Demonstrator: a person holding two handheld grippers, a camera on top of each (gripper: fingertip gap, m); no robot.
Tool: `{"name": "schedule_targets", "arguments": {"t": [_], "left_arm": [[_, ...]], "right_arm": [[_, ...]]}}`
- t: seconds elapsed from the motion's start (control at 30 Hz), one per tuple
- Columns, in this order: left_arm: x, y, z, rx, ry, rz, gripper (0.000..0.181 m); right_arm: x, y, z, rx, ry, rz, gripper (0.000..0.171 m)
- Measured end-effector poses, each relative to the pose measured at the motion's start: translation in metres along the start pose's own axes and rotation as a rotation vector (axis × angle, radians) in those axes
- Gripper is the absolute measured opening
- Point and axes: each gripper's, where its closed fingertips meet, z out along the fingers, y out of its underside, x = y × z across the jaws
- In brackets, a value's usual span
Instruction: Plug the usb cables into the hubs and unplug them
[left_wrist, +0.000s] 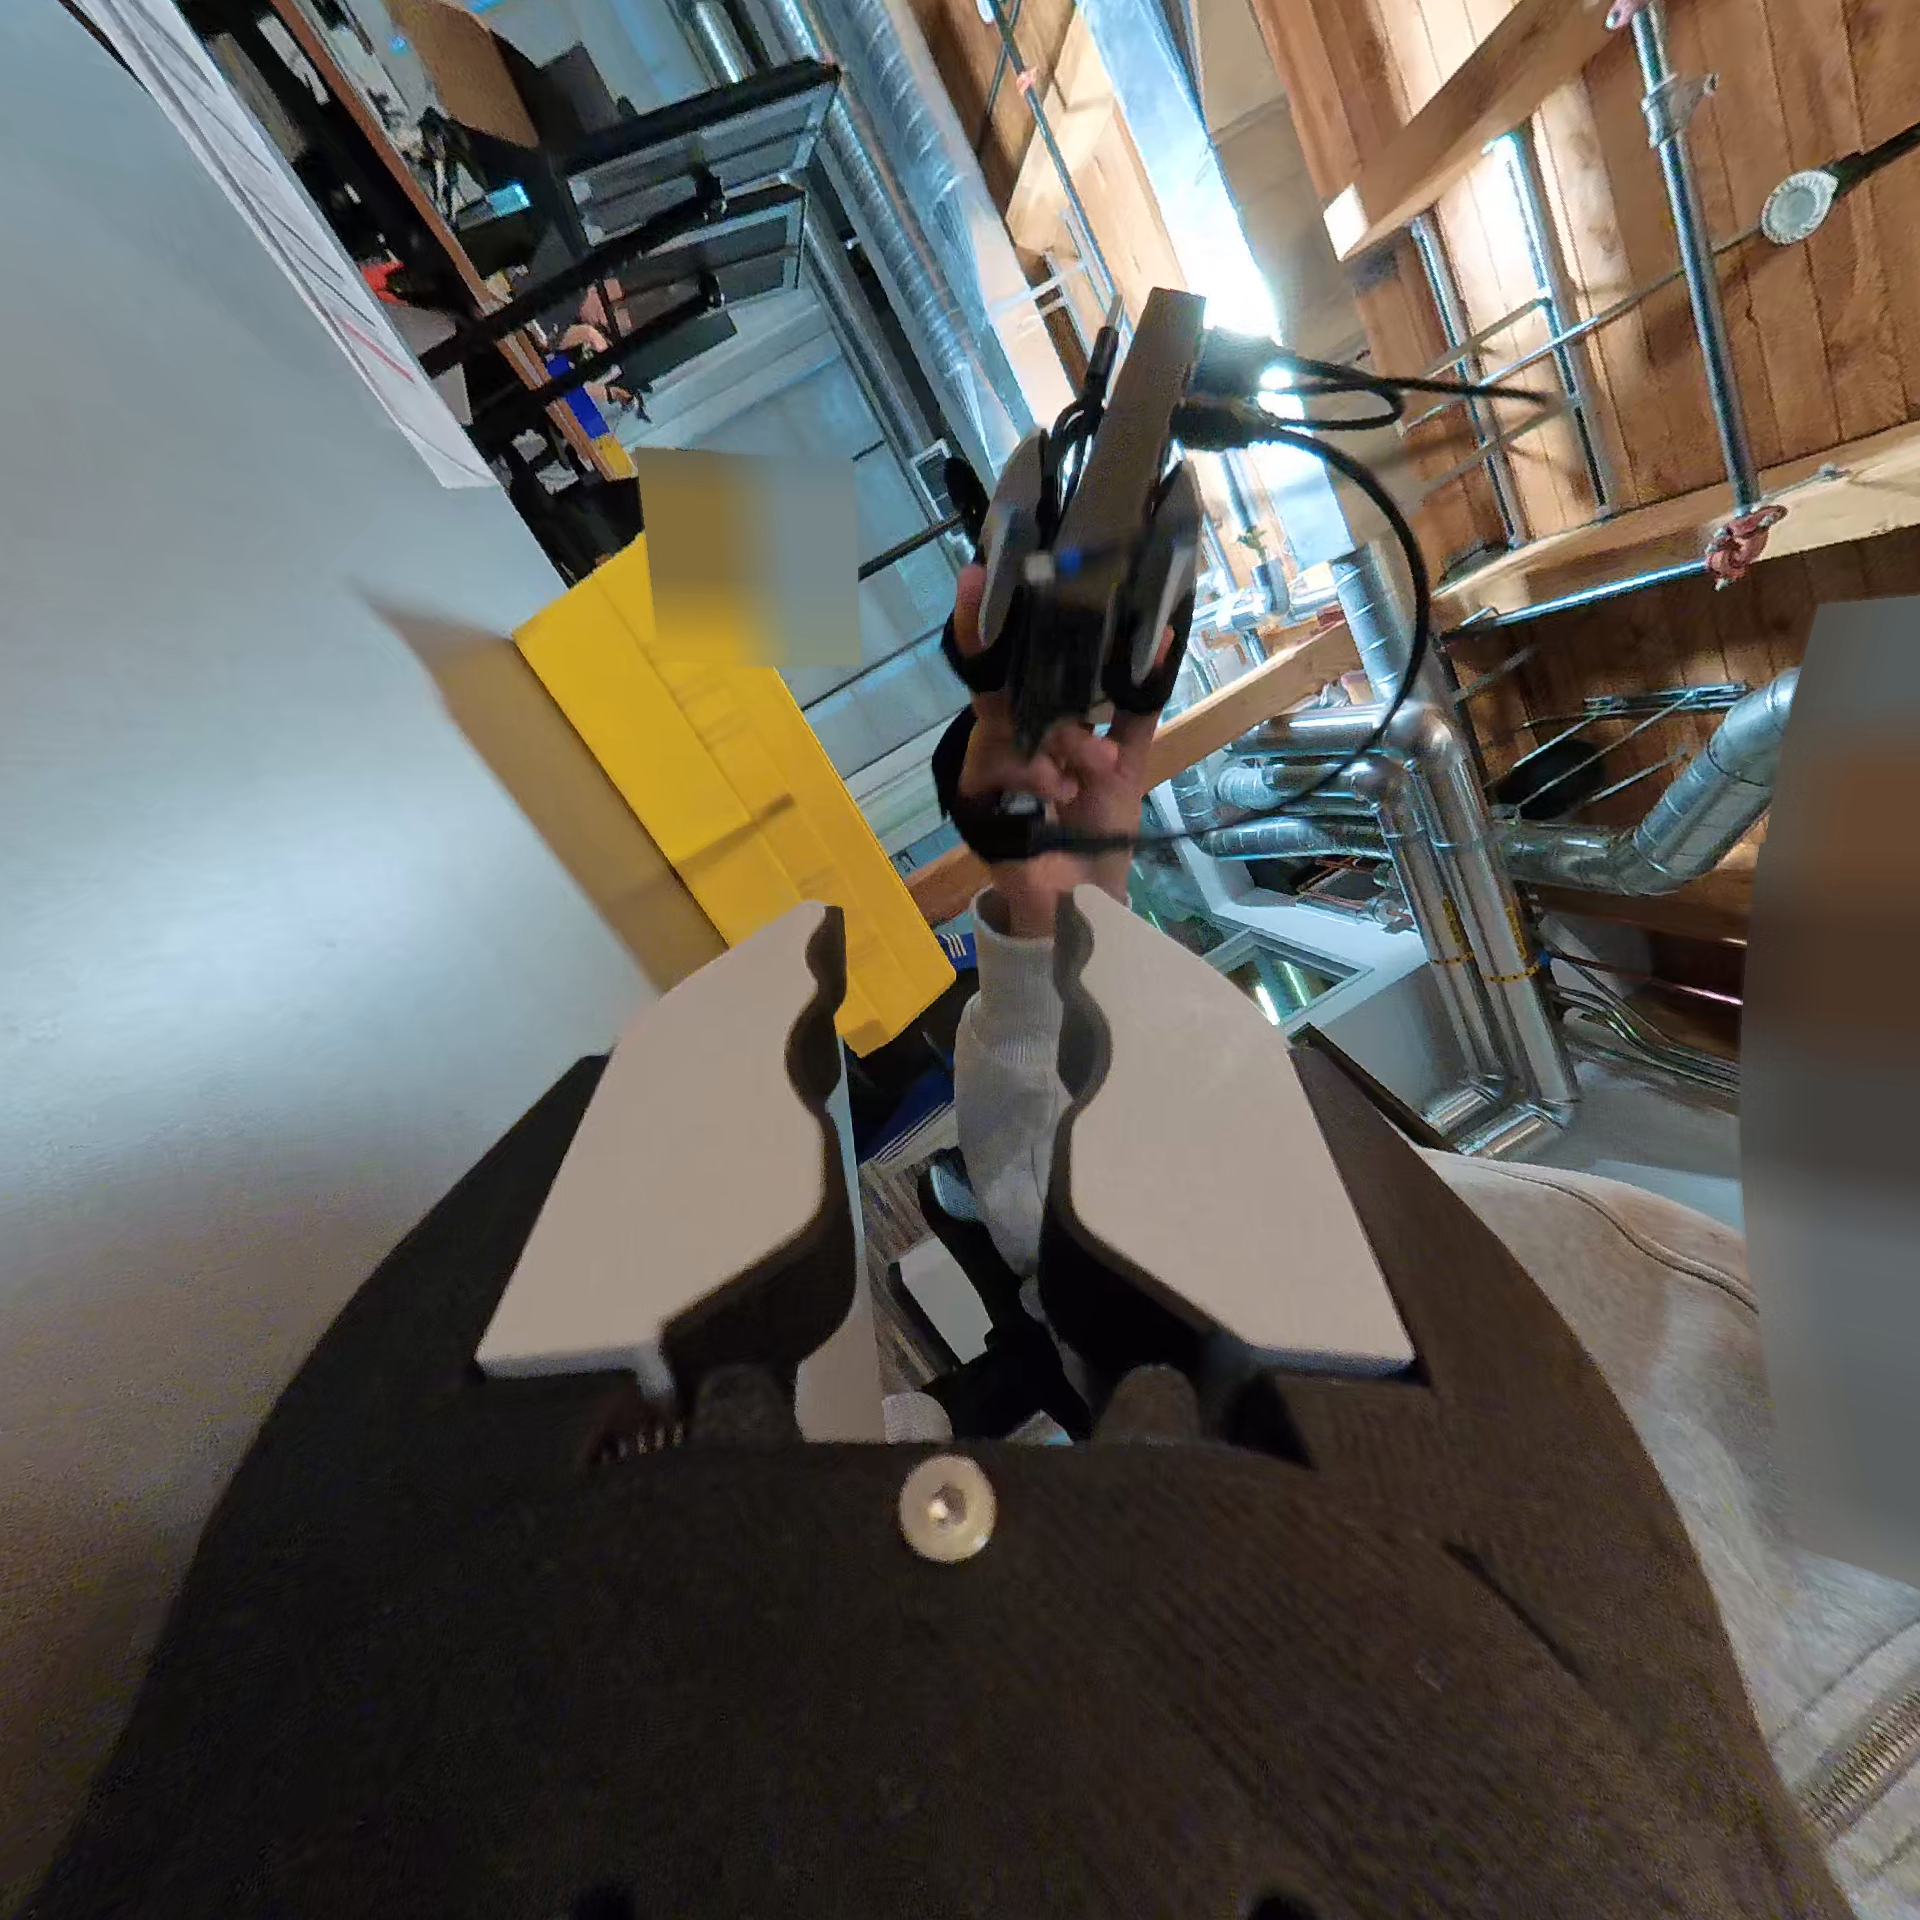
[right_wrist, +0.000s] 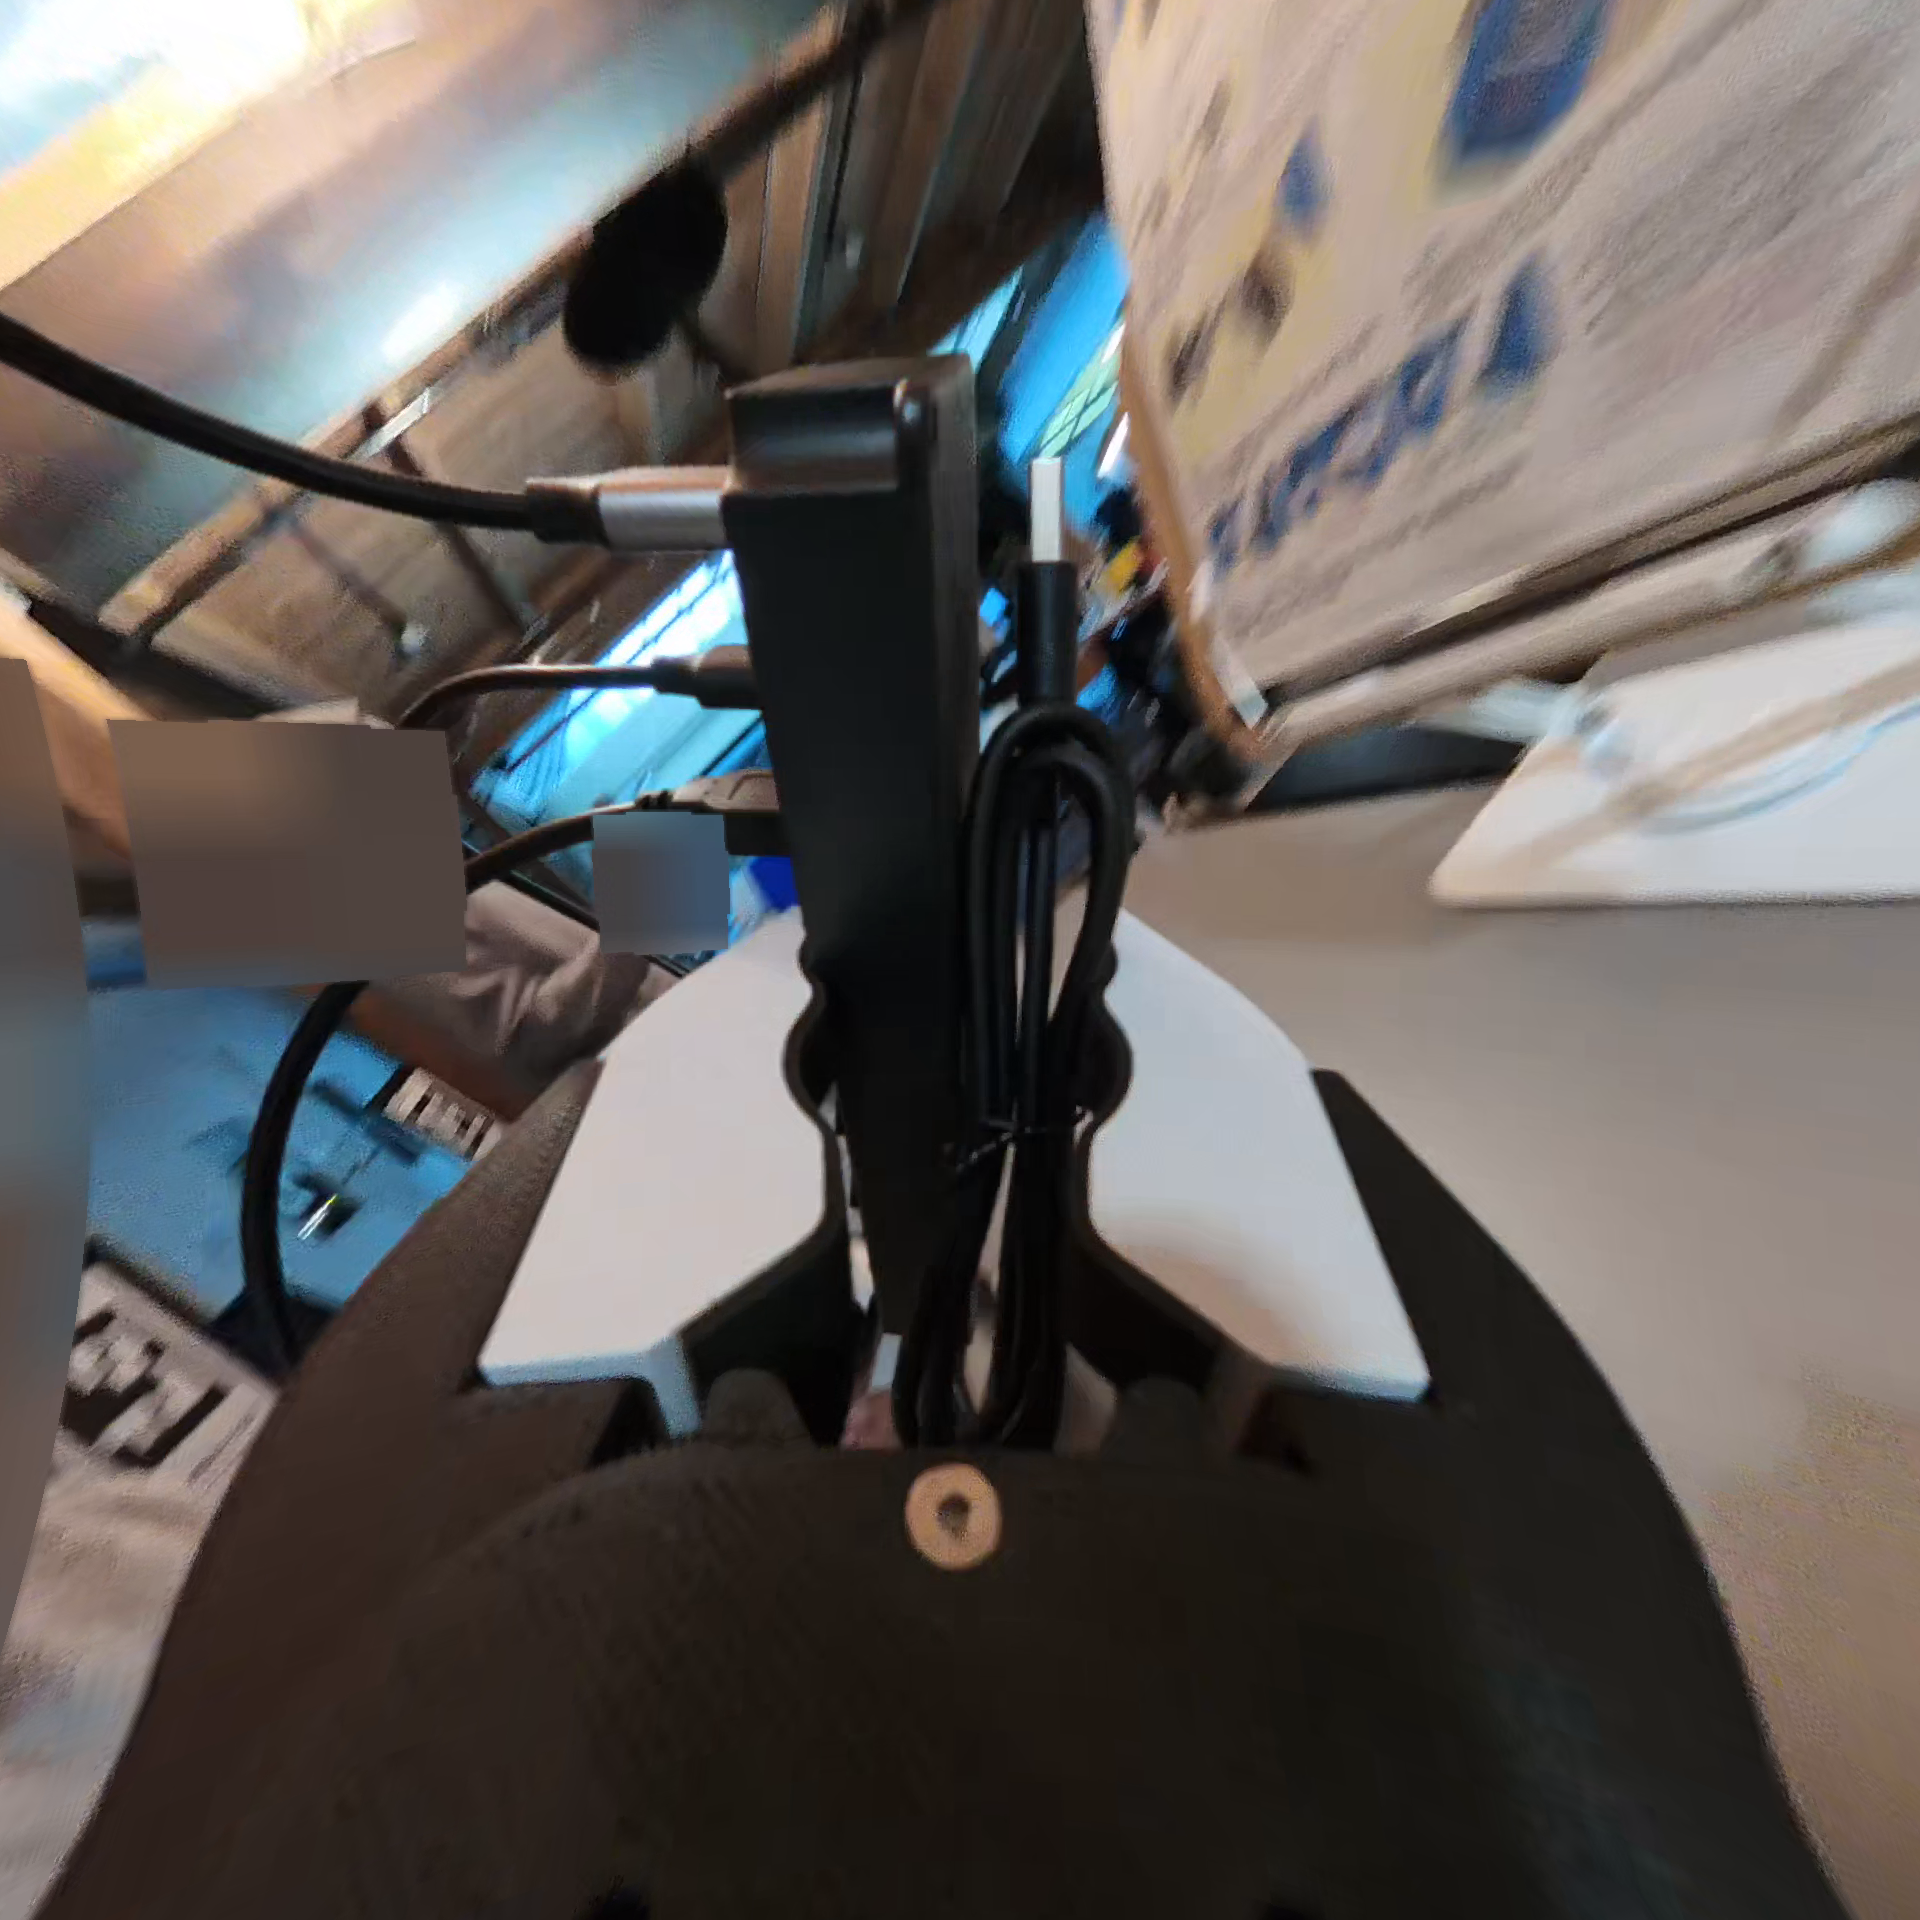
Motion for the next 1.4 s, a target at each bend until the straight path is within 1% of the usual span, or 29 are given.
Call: {"name": "schedule_targets", "arguments": {"t": [0.1, 0.2, 0.27, 0.37, 0.47, 0.57, 0.7, 0.87, 0.97, 1.0, 1.13, 1.33, 1.4], "left_arm": [[0.0, 0.004, 0.003, -0.018, 0.006, -0.011, 0.039], [-0.001, 0.006, 0.004, -0.026, 0.012, -0.021, 0.039], [-0.001, 0.006, 0.004, -0.029, 0.017, -0.033, 0.038], [-0.002, 0.007, 0.005, -0.033, 0.029, -0.054, 0.038], [-0.002, 0.009, 0.006, -0.045, 0.032, -0.061, 0.038], [-0.002, 0.01, 0.006, -0.049, 0.036, -0.065, 0.038], [-0.002, 0.008, 0.004, -0.04, 0.045, -0.081, 0.038], [-0.002, 0.006, 0.004, -0.03, 0.058, -0.098, 0.038], [-0.002, 0.014, 0.008, -0.08, 0.037, -0.065, 0.038], [-0.002, 0.017, 0.009, -0.097, 0.033, -0.055, 0.038], [-0.002, 0.022, 0.012, -0.124, 0.03, -0.046, 0.038], [-0.002, 0.016, 0.009, -0.085, 0.039, -0.069, 0.038], [-0.002, 0.016, 0.009, -0.086, 0.037, -0.068, 0.038]], "right_arm": [[0.022, -0.061, -0.053, 0.197, 0.113, -0.008, 0.046], [0.064, -0.097, -0.111, 0.333, 0.271, 0.004, 0.046], [0.096, -0.104, -0.146, 0.393, 0.37, 0.046, 0.046], [0.14, -0.093, -0.18, 0.444, 0.49, 0.136, 0.046], [0.167, -0.078, -0.186, 0.456, 0.525, 0.231, 0.046], [0.186, -0.06, -0.184, 0.413, 0.588, 0.26, 0.047], [0.194, -0.055, -0.188, 0.41, 0.63, 0.277, 0.048], [0.198, -0.049, -0.186, 0.251, 0.746, 0.142, 0.047], [0.193, -0.054, -0.184, 0.221, 0.791, 0.04, 0.036], [0.192, -0.056, -0.185, 0.212, 0.804, 0.015, 0.036], [0.189, -0.063, -0.192, 0.18, 0.869, -0.092, 0.044], [0.184, -0.078, -0.207, 0.189, 0.938, -0.183, 0.061], [0.181, -0.083, -0.213, 0.171, 0.97, -0.228, 0.063]]}}
